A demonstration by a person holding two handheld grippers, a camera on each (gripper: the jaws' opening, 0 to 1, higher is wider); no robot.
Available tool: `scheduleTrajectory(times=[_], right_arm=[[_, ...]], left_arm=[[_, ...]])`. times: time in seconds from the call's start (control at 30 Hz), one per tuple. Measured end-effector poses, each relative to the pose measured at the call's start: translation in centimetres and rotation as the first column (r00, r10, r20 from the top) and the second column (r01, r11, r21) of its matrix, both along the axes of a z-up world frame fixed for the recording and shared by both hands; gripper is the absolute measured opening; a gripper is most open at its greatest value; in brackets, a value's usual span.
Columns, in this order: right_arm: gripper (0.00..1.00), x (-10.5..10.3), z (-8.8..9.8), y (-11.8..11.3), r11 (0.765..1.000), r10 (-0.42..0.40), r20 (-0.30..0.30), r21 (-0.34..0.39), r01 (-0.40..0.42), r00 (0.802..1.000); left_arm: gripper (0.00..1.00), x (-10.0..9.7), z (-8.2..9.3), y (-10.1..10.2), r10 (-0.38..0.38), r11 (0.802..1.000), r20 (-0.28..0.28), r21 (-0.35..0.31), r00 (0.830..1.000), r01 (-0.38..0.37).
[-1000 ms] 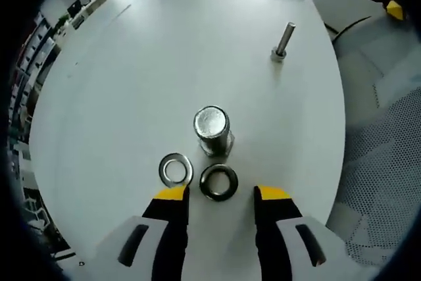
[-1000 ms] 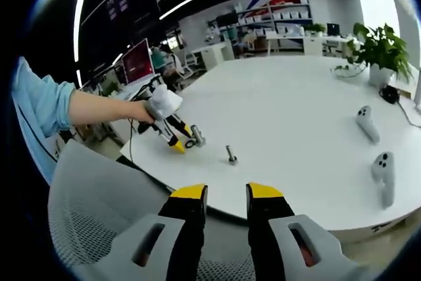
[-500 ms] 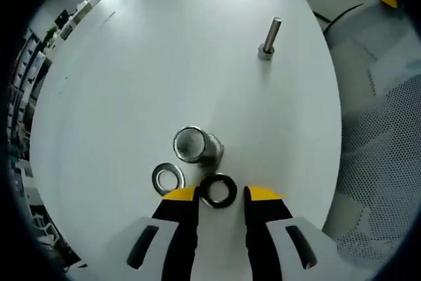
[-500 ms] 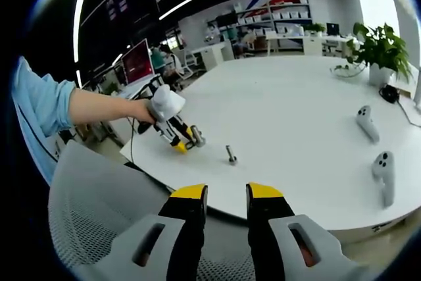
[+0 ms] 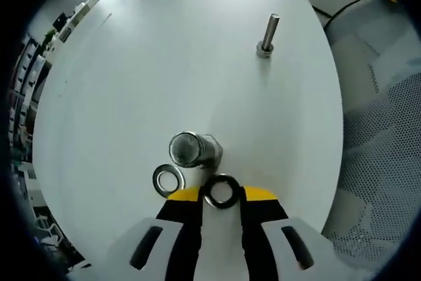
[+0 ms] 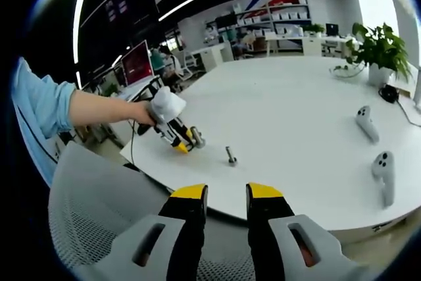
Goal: Place the washer onto the threaded stud by aligning its center hole with the stud, sliding it down to the base, and recovering from edge contact or off-axis alignment until the washer reaches the visible bottom stop.
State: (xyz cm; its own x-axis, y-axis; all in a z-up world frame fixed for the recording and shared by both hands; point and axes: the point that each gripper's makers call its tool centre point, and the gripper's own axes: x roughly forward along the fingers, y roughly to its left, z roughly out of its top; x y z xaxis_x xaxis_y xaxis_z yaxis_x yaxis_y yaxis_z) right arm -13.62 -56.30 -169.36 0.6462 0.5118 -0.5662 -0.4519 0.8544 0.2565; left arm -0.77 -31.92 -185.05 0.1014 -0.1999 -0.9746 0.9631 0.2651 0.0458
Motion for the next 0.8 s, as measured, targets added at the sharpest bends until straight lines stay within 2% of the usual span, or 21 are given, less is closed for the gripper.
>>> scheduleTrajectory(times=[0.13, 0.47, 0.8], right_arm=[[0.26, 0.0, 0.0, 0.0, 1.000, -0.003, 0.002, 0.002, 0.003, 1.000], [0.26, 0.0, 0.0, -0.1, 1.000, -0.002, 0.003, 0.001, 0.002, 1.000], [0.26, 0.0, 0.1, 0.0, 1.000, -0.002, 0.007, 0.005, 0.002, 1.000]], left_arm=[[0.20, 0.0, 0.0, 0.1, 0.017, 1.000, 0.020, -0.021, 1.000, -0.017], [0.20, 0.0, 0.1, 0.2, 0.040, 0.998, 0.024, -0.044, 0.999, -0.039], [0.20, 0.1, 1.4, 0.0, 0.033, 0.998, 0.032, -0.054, 0.999, -0.031]])
